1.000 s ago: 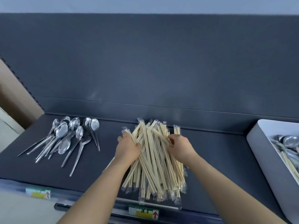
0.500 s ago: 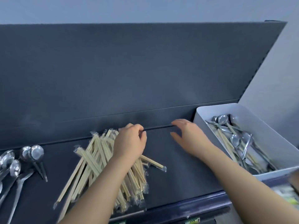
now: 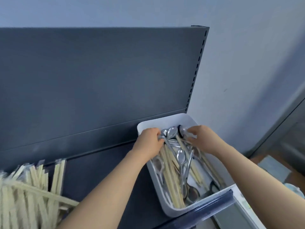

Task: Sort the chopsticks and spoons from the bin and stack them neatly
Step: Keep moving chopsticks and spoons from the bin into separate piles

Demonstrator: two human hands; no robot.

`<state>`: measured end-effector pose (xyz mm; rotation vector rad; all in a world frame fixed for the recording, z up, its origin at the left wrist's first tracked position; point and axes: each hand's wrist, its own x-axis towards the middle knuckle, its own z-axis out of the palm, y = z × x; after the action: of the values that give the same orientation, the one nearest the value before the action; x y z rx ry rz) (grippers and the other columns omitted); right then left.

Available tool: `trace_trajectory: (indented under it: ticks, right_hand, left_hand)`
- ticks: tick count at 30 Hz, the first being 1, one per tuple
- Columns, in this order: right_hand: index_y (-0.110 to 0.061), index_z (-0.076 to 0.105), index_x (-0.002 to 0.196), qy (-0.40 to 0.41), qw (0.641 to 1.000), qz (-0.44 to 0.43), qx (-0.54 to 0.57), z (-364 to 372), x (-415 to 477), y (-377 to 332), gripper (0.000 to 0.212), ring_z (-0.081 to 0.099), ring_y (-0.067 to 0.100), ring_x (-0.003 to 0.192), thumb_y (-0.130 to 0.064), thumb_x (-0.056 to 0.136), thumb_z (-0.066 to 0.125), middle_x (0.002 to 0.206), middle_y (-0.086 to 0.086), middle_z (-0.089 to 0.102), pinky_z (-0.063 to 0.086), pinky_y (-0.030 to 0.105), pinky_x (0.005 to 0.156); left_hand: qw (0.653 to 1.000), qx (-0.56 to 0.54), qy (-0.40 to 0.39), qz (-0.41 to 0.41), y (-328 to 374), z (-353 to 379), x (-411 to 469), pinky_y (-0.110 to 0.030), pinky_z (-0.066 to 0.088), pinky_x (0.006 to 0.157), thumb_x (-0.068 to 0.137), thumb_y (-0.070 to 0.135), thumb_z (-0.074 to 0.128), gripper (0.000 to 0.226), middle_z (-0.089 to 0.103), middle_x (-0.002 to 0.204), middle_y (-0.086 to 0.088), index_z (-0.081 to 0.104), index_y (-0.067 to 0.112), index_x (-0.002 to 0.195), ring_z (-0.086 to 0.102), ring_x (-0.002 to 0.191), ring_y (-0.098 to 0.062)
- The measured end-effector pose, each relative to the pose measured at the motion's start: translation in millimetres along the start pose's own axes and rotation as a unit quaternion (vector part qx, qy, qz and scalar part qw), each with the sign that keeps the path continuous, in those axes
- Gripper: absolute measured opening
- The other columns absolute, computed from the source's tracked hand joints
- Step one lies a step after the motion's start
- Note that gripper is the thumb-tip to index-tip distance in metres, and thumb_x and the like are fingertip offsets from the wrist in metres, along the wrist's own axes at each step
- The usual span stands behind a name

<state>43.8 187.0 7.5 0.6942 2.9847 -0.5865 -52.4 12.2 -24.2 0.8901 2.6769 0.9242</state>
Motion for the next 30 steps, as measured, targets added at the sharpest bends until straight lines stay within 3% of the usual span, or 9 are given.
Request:
trace_trajectory:
  ticks: [2,4,9,13,16,21,23,25,30]
  right_hand:
    - [-0.019,0.063,0.083,-0.03,1.0,-0.006,-0.001,4.3,18.8,16.1,0.009,0.056,0.029,0.084,-0.022,0.089,0.057,0.085,0.006,0.062,0.046,0.033,0.07]
    - [-0.02,0.04,0.062,-0.058,0.998,-0.013,-0.001,14.4,37.6,26.5,0.03,0.043,0.024,0.072,-0.019,0.087,0.057,0.066,0.0,0.043,0.033,0.027,0.055]
    - [0.001,0.063,0.087,-0.139,0.99,-0.029,0.019,36.7,72.4,34.7,0.028,0.057,0.028,0.075,-0.027,0.085,0.064,0.081,0.012,0.062,0.045,0.034,0.068]
    - [-0.012,0.065,0.084,-0.16,0.984,-0.055,0.05,50.2,86.9,29.7,0.034,0.058,0.017,0.075,-0.042,0.071,0.078,0.08,0.002,0.064,0.048,0.03,0.07]
    - [-0.015,0.073,0.086,-0.166,0.983,-0.074,0.021,57.0,90.5,21.7,0.042,0.065,0.017,0.08,-0.05,0.064,0.08,0.083,0.001,0.071,0.056,0.034,0.074]
    - [-0.008,0.074,0.077,-0.203,0.975,-0.074,0.045,60.1,95.3,17.6,0.021,0.055,0.014,0.067,-0.028,0.074,0.071,0.07,0.001,0.064,0.046,0.027,0.064]
    - [-0.005,0.062,0.062,-0.206,0.975,-0.066,0.042,59.3,94.3,20.1,0.022,0.048,0.017,0.062,-0.023,0.075,0.065,0.063,0.004,0.055,0.04,0.028,0.06]
    - [-0.006,0.061,0.066,-0.201,0.977,-0.062,0.036,54.7,92.2,23.9,0.02,0.049,0.02,0.064,-0.021,0.079,0.062,0.065,0.006,0.055,0.041,0.029,0.061]
    - [-0.012,0.058,0.075,-0.16,0.982,-0.053,0.085,39.9,87.2,41.9,0.01,0.058,0.02,0.063,-0.013,0.084,0.06,0.072,0.003,0.06,0.05,0.03,0.061]
  left_hand:
    - [0.998,0.038,-0.021,-0.035,4.4,18.5,20.8,-0.035,0.05,0.08,0.09,0.023,0.057,0.018,0.061,0.095,-0.005,0.061,0.008,0.099,0.059,0.091,-0.027]
    - [0.993,0.084,-0.042,-0.073,5.5,33.7,36.5,-0.033,0.048,0.082,0.089,0.025,0.061,0.021,0.064,0.099,-0.009,0.062,0.008,0.101,0.06,0.096,-0.028]
    - [0.972,0.127,-0.087,-0.177,-0.8,53.0,58.0,-0.027,0.045,0.072,0.079,0.027,0.074,0.025,0.069,0.096,-0.008,0.068,0.009,0.096,0.063,0.09,-0.025]
    - [0.964,0.136,-0.113,-0.198,-2.9,52.1,62.7,-0.031,0.05,0.08,0.081,0.025,0.072,0.023,0.067,0.086,-0.01,0.072,0.005,0.091,0.063,0.089,-0.027]
    - [0.964,0.141,-0.119,-0.192,-2.7,49.1,60.6,-0.028,0.044,0.07,0.085,0.019,0.065,0.014,0.049,0.065,-0.004,0.068,0.011,0.074,0.05,0.074,-0.024]
    - [0.96,0.086,-0.139,-0.228,1.7,43.0,55.5,-0.023,0.05,0.055,0.083,0.008,0.064,0.009,0.068,0.073,-0.009,0.071,0.005,0.079,0.056,0.057,-0.017]
    - [0.955,0.055,-0.159,-0.245,5.8,41.9,52.8,-0.017,0.045,0.042,0.085,0.001,0.06,0.016,0.071,0.075,-0.011,0.064,0.007,0.07,0.058,0.049,-0.011]
    - [0.954,0.044,-0.162,-0.248,6.3,41.0,50.6,-0.014,0.041,0.037,0.085,-0.003,0.059,0.02,0.067,0.068,-0.008,0.059,0.01,0.069,0.057,0.048,-0.011]
    - [0.951,0.065,-0.15,-0.263,5.6,46.9,47.5,-0.027,0.058,0.074,0.087,0.01,0.062,0.021,0.071,0.1,-0.012,0.064,0.002,0.106,0.069,0.085,-0.022]
